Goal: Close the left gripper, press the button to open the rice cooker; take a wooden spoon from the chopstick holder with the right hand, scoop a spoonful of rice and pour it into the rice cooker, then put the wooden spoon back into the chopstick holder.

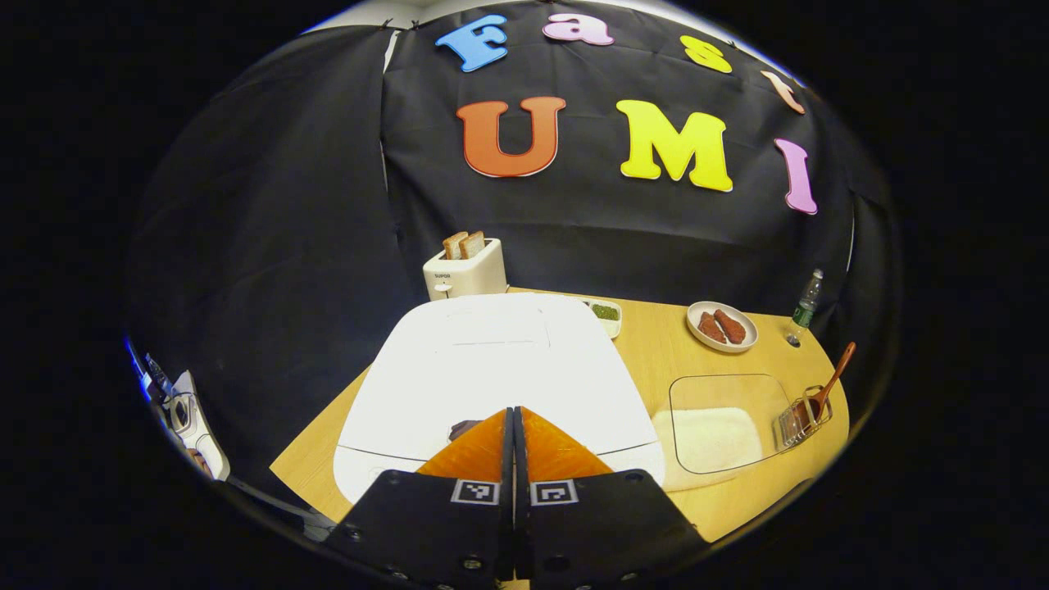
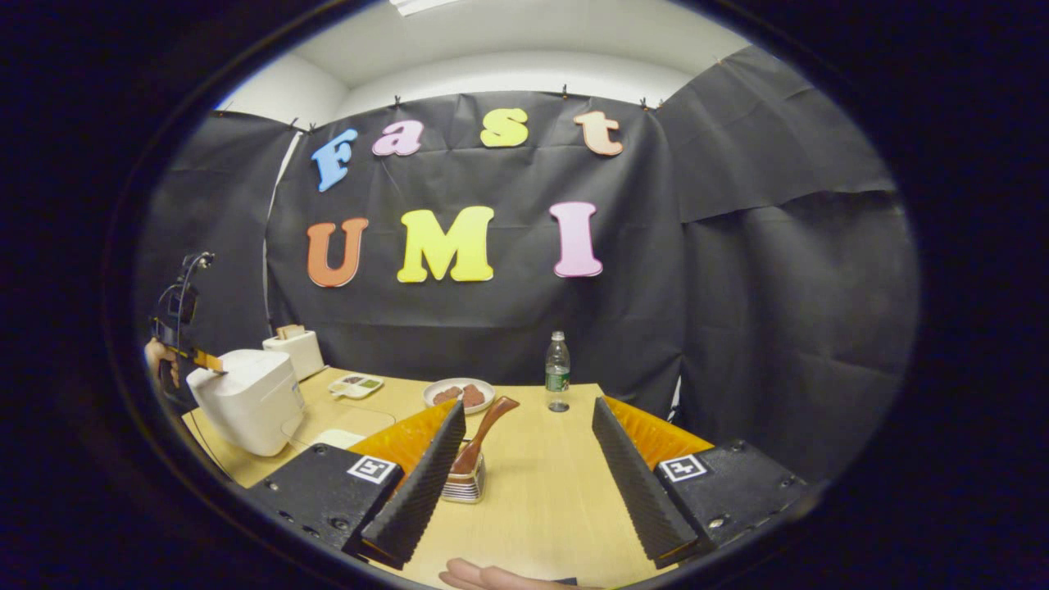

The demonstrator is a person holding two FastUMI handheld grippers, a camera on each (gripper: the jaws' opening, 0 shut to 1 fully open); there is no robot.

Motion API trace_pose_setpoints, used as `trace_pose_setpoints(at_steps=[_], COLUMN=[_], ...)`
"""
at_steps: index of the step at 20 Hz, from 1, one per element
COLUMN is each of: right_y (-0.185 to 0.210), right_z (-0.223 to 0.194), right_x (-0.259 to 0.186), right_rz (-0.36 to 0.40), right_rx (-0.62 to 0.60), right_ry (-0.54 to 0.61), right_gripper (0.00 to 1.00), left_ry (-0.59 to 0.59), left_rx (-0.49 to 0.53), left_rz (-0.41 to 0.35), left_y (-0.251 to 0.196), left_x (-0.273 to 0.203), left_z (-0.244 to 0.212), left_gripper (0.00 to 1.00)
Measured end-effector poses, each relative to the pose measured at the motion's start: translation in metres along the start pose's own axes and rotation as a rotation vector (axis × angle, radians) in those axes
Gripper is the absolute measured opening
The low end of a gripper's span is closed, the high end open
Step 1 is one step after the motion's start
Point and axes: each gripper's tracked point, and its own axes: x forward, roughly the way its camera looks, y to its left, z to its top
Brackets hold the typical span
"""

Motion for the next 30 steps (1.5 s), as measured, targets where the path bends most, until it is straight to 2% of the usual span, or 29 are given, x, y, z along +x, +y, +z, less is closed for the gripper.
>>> trace_pose_setpoints(at_steps=[5, 8, 13, 19, 24, 28, 29, 30], right_y=[0.003, 0.003, 0.003, 0.007, 0.025, 0.043, 0.048, 0.054], right_z=[-0.007, -0.012, -0.016, -0.035, -0.055, -0.064, -0.066, -0.068], right_x=[0.003, 0.004, 0.009, 0.018, 0.039, 0.055, 0.059, 0.062], right_rz=[0.011, 0.011, 0.005, 0.007, 0.05, 0.077, 0.079, 0.085], right_rx=[0.003, 0.001, -0.006, -0.015, -0.002, 0.005, 0.005, 0.007], right_ry=[0.018, 0.027, 0.046, 0.083, 0.118, 0.133, 0.131, 0.133], right_gripper=[1.0, 1.0, 1.0, 1.0, 0.99, 1.0, 1.0, 1.0], left_ry=[-0.048, -0.003, 0.004, -0.059, -0.208, -0.26, -0.27, -0.266], left_rx=[0.021, -0.003, -0.013, -0.045, -0.048, -0.034, -0.037, -0.048], left_rz=[0.01, 0.011, 0.008, -0.015, -0.001, -0.002, -0.009, -0.02], left_y=[-0.001, 0.001, 0.0, 0.0, 0.015, 0.027, 0.03, 0.029], left_x=[0.002, 0.007, 0.008, 0.001, -0.046, -0.089, -0.096, -0.102], left_z=[0.008, -0.005, -0.009, 0.004, 0.051, 0.052, 0.051, 0.048], left_gripper=[0.0, 0.0, 0.01, 0.01, 0.01, 0.0, 0.03, 0.18])
